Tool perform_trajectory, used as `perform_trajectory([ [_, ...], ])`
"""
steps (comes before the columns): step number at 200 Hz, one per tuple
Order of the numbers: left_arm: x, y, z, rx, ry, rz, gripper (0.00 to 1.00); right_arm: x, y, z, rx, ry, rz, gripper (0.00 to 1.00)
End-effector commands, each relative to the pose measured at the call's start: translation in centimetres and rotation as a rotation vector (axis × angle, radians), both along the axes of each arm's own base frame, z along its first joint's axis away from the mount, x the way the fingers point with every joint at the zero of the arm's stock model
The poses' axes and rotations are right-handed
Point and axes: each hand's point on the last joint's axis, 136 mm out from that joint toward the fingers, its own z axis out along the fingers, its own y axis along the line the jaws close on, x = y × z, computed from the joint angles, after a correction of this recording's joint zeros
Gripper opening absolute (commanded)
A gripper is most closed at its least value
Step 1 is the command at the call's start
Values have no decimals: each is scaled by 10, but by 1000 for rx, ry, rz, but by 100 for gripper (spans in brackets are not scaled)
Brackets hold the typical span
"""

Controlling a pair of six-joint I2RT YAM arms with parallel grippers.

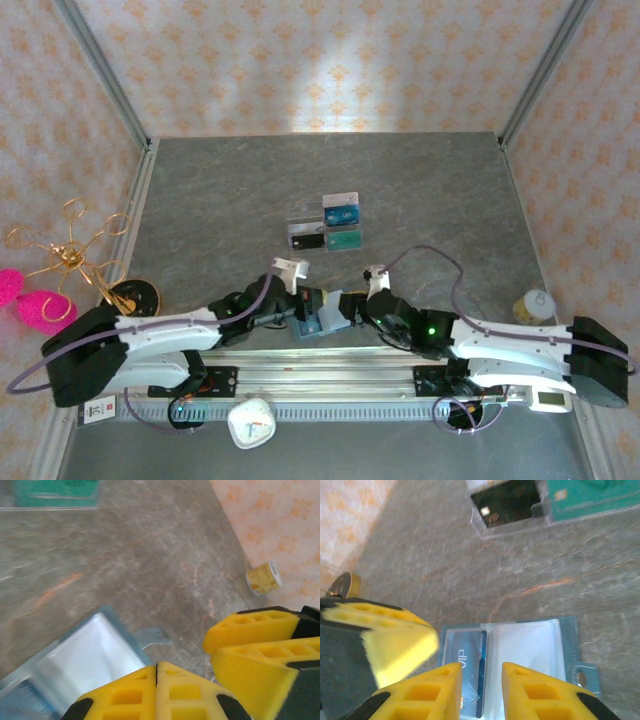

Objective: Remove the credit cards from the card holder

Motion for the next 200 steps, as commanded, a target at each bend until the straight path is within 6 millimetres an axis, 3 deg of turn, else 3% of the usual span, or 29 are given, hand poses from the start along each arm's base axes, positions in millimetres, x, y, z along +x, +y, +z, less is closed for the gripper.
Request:
perform_trajectory([
  [1,-10,42,-53,123,113,102,0,-16,42,13,91,48,214,26],
  [29,-12,59,-70,187,125,123,0,-18,64,-7,35,126,282,25],
  [68,-13,66,-84,234,138,125,0,-16,77,-26,12,217,318,25],
  [118,-12,71,-91,312,135,114,0,2,64,-64,-39,327,230,23],
  [200,-15,70,-107,355,152,84,0,7,66,-85,-87,381,214,17],
])
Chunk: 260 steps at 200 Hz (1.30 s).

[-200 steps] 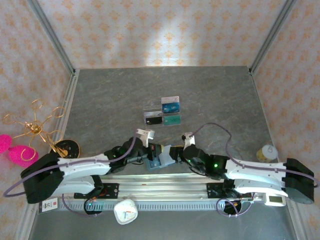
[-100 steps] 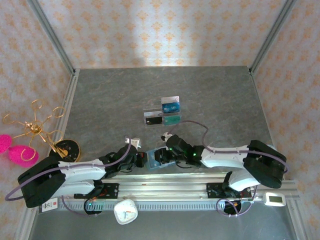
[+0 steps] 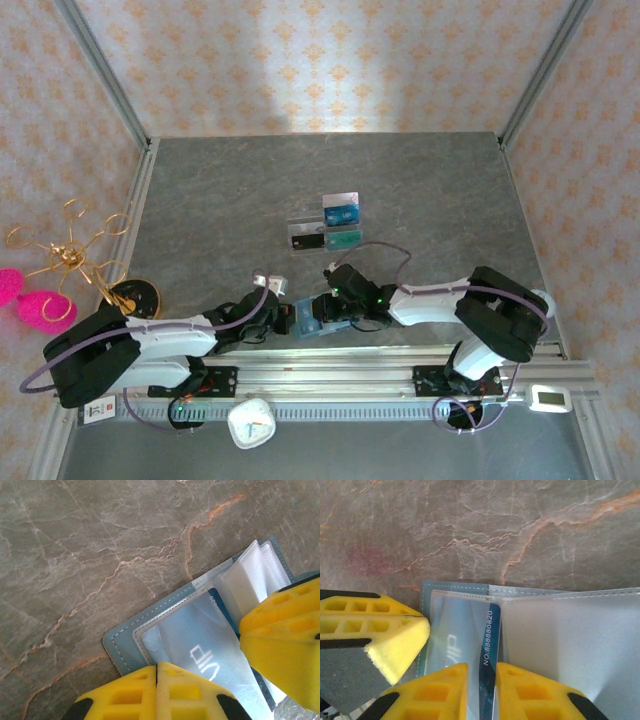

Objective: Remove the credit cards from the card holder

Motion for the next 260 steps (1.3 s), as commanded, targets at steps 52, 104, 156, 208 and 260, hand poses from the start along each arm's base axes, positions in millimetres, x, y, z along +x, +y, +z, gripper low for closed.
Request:
perform_trajectory([
  [52,0,8,-14,69,20,-9,0,7,-2,2,7,6,-40,1],
  [104,0,11,-18,73,29,-5,0,15,-20,-8,-83,-12,-114,17],
  [156,0,6,-21,63,40,-25,0,3,-5,-14,-27,51,-42,9],
  [208,2,9,-20,48,34,-13,0,11,-25,1,-29,-12,-137,0],
  [260,14,3,-1,18,-19,-23,0,6,-44,-1,-38,-8,-169,0],
])
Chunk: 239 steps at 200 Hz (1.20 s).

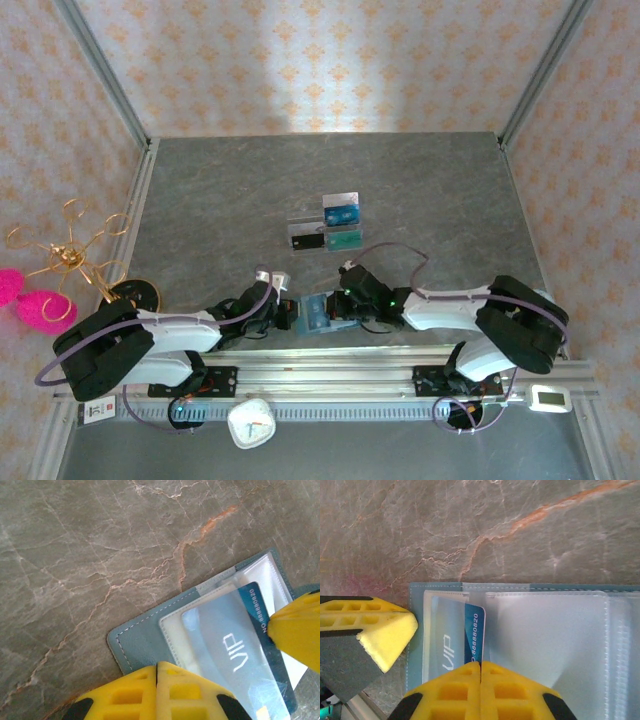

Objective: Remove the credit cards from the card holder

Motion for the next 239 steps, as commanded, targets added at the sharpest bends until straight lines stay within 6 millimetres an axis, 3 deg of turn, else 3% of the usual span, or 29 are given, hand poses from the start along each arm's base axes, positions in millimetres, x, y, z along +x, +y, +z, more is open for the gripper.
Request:
perform_trajectory([
  [1,2,7,-1,47,-6,-3,0,0,-13,-9,-40,8,-37,0],
  [31,10,-21,43,-37,-105,-43,0,0,-11,-12,-40,7,-30,0],
  [47,7,-37,49,-41,-109,-82,0,-1,-10,-14,-36,10,-28,0],
  [69,0,-41,28,-14,-58,-100,0,-1,-10,-14,-33,11,-27,0],
  [97,-5,-22,-2,70,5,-50,0,-1,-12,-14,-31,10,-31,0],
  [111,-6,-18,-5,78,11,-39,0,-2,-12,-14,-23,14,-32,0],
  [173,-11,-19,-19,111,42,-72,0,-1,-11,-18,9,53,-25,21],
  [207,-14,-23,-22,97,57,-95,0,-2,-4,-21,23,69,0,21],
  [239,-12,-16,-20,102,47,-69,0,3,-19,-18,-15,36,-62,4],
])
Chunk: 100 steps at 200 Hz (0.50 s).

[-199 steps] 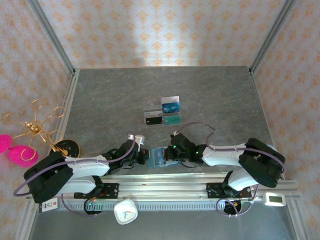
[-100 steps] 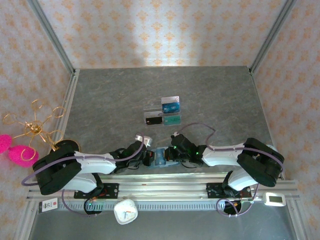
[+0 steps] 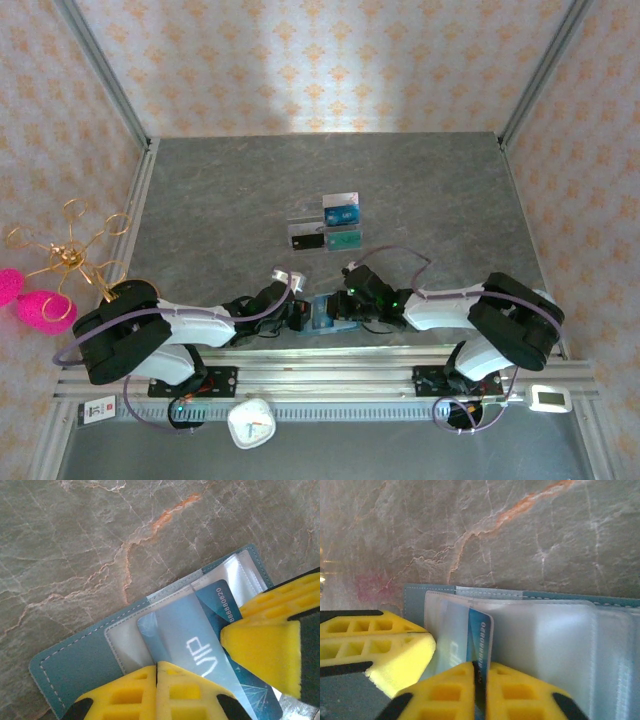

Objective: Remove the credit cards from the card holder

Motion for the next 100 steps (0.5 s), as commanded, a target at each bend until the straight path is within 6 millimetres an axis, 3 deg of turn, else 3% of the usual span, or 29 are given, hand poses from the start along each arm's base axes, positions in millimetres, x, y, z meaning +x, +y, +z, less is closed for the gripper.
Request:
perform_trajectory([
  [1,-11,18,-21,74,55,4,0,2,-20,-9,-72,-9,-56,3],
  [54,-7,15,-14,18,44,13,0,2,-66,6,-135,-90,-164,0],
  [66,0,10,-3,-17,23,20,0,6,-67,24,-108,-136,-176,0],
  [75,8,5,16,-67,-13,32,0,10,-65,40,-73,-175,-185,0],
  [89,24,-3,65,-198,-121,64,0,18,-60,71,21,-248,-207,0],
  [100,32,-6,107,-316,-218,82,13,25,-57,99,102,-310,-238,0],
])
